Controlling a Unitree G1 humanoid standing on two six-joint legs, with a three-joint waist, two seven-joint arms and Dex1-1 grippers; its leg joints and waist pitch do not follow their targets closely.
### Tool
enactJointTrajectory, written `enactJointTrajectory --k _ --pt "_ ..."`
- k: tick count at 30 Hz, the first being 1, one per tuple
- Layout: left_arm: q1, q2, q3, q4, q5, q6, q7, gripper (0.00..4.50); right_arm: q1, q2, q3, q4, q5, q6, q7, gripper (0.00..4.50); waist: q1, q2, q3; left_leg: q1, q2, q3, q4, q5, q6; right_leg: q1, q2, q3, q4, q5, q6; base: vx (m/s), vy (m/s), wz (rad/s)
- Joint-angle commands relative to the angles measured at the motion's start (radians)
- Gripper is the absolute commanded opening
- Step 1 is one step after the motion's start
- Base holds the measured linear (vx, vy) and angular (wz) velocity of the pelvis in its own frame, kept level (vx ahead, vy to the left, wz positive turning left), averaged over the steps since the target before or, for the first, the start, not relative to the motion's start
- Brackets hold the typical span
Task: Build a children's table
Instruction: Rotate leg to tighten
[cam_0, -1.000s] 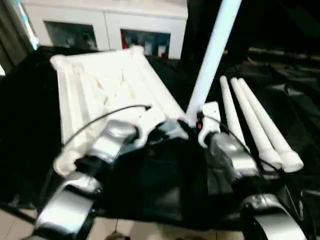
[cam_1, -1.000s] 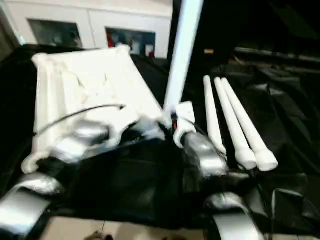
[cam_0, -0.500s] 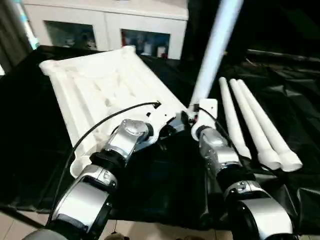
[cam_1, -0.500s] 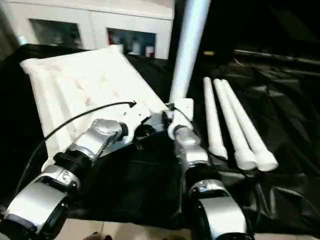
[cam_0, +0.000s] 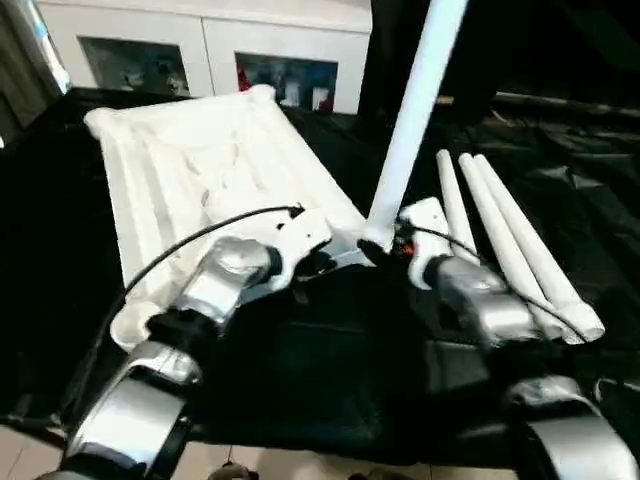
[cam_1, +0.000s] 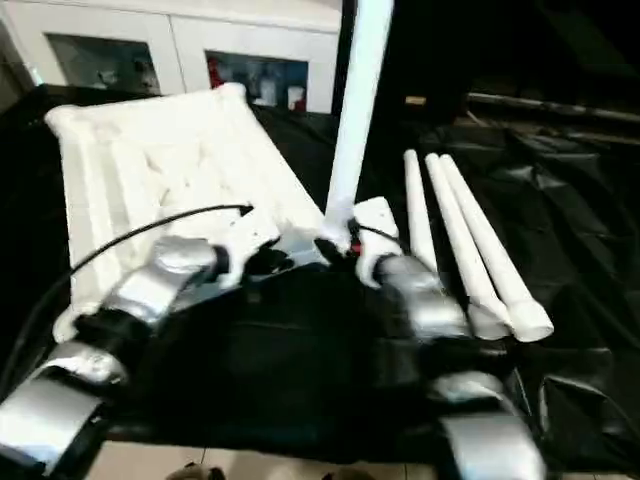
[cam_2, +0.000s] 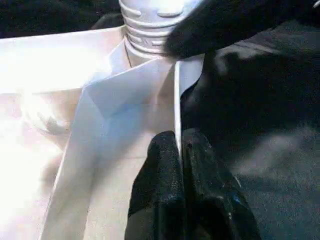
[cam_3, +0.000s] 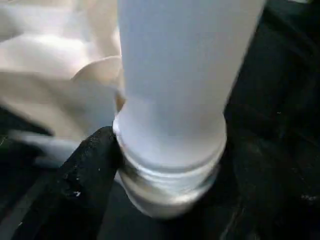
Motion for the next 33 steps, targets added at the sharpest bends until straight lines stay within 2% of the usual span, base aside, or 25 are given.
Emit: enactJointTrajectory --k 1,7,10,13,18,20,25,27,33 --pt "0.064 0.038 -0.02 -0.024 -0.015 -0.006 -0.073 0.0 0.025 -0.055 0.027 -0.07 0.021 0.019 0.113 3.63 0.01 -0.005 -0.059 0.011 0.056 -0.023 -0.053 -0.195 0.072 0.045 -0.086 0.045 -0.074 -0.116 -0.228 0.0 0.0 0.0" --pt "0.112 0.069 -0.039 -0.118 -0.042 -0.017 -0.173 0.0 0.03 -0.077 0.035 -0.095 0.024 0.039 0.174 3.63 0.004 -0.007 -0.056 0.011 0.057 -0.024 -0.054 -0.222 0.05 0.039 -0.085 0.047 -0.077 -0.19 -0.221 0.0 0.0 0.0" --pt "0.124 0.072 -0.044 -0.147 -0.05 -0.005 -0.189 0.0 0.023 -0.073 0.038 -0.092 0.023 0.041 0.175 3.63 0.005 -0.005 -0.059 0.013 0.058 -0.022 -0.052 -0.196 0.05 0.038 -0.083 0.047 -0.071 -0.141 -0.23 0.0 0.0 0.0" --pt "0.131 0.073 -0.046 -0.166 -0.053 0.005 -0.193 0.0 0.018 -0.067 0.049 -0.086 0.022 0.034 0.184 3.63 0.008 -0.009 -0.061 0.011 0.056 -0.019 -0.048 -0.159 0.068 0.04 -0.083 0.047 -0.064 -0.073 -0.243 0.0 0.0 0.0" --pt "0.137 0.078 -0.042 -0.176 -0.049 0.015 -0.197 0.0 0.021 -0.067 0.05 -0.091 0.022 0.037 0.201 3.63 0.013 -0.008 -0.061 0.012 0.055 -0.018 -0.047 -0.151 0.07 0.041 -0.082 0.046 -0.063 -0.072 -0.241 0.0 0.0 0.0" --pt "0.136 0.082 -0.041 -0.173 -0.047 0.015 -0.197 0.0 0.024 -0.067 0.048 -0.091 0.025 0.036 0.205 3.36 0.015 -0.007 -0.061 0.013 0.055 -0.018 -0.046 -0.152 0.069 0.04 -0.081 0.046 -0.063 -0.071 -0.24 0.0 0.0 0.0" --pt "0.142 0.087 -0.043 -0.183 -0.048 0.027 -0.196 0.0 0.032 -0.065 0.047 -0.095 0.034 0.032 0.21 3.11 0.019 -0.007 -0.063 0.013 0.055 -0.018 -0.045 -0.144 0.066 0.042 -0.081 0.046 -0.059 -0.054 -0.243 0.0 0.0 0.0" --pt "0.144 0.087 -0.043 -0.185 -0.047 0.029 -0.197 0.0 0.04 -0.061 0.048 -0.102 0.039 0.035 0.218 2.85 0.018 -0.007 -0.064 0.012 0.054 -0.018 -0.044 -0.135 0.071 0.043 -0.081 0.046 -0.057 -0.034 -0.247 0.0 0.0 0.0" --pt "0.141 0.08 -0.038 -0.176 -0.043 0.053 -0.179 0.0 0.061 -0.042 0.036 -0.103 0.038 0.039 0.178 2.77 0.02 -0.007 -0.064 0.013 0.054 -0.018 -0.043 -0.128 0.076 0.044 -0.081 0.045 -0.056 -0.028 -0.248 0.0 0.0 0.0"
